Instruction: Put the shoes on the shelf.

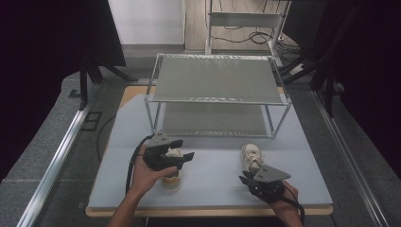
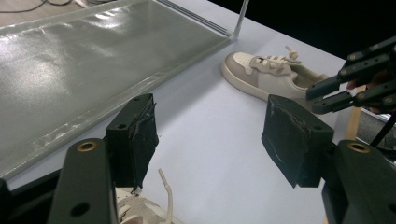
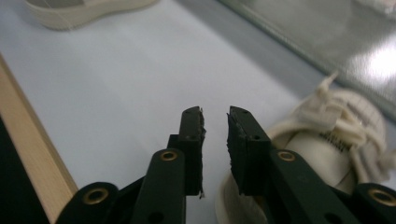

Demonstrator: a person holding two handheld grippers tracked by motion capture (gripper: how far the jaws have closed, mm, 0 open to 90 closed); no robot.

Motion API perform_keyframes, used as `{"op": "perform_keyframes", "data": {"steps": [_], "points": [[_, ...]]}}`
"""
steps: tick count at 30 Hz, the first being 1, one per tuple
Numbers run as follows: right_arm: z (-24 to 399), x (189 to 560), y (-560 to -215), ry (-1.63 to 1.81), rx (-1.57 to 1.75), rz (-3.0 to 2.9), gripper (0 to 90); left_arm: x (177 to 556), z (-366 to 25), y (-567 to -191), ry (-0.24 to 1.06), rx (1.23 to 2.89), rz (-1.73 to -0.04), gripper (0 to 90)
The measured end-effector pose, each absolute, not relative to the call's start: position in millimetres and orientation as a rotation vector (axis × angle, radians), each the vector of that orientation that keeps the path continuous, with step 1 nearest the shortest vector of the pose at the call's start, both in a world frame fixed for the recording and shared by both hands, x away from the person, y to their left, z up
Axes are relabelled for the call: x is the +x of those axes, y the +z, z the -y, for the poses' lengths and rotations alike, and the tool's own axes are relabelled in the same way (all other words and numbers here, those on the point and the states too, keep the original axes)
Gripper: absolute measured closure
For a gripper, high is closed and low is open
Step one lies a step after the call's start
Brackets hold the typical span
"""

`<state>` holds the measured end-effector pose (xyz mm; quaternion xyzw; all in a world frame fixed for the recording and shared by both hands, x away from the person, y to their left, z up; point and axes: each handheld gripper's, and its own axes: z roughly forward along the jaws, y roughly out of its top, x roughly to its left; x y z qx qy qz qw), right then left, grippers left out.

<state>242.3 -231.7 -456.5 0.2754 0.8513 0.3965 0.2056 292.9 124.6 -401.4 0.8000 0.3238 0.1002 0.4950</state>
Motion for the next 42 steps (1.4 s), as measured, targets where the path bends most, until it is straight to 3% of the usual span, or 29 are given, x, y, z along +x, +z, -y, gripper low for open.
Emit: {"op": "perform_keyframes", "data": {"steps": [8, 18, 24, 29, 42], "points": [[247, 253, -430, 1.100, 0.583, -2.436, 57.3, 284, -137, -389, 0.256, 1.966, -0.749, 34.3], [270, 279, -421, 0.977, 0.489, -2.687, 49.9, 271, -159, -390, 0.209, 2.069, -0.661, 34.1], [267, 284, -428, 0.927, 0.430, -2.764, 49.8, 270, -169, -400, 0.148, 2.144, -0.628, 34.8], [262, 291, -436, 0.847, 0.383, -2.849, 54.3, 266, -165, -411, 0.168, 2.245, -0.588, 36.9], [250, 314, -444, 0.740, 0.344, -3.054, 69.1, 282, -135, -444, -0.001, 2.599, -0.450, 52.6]]}}
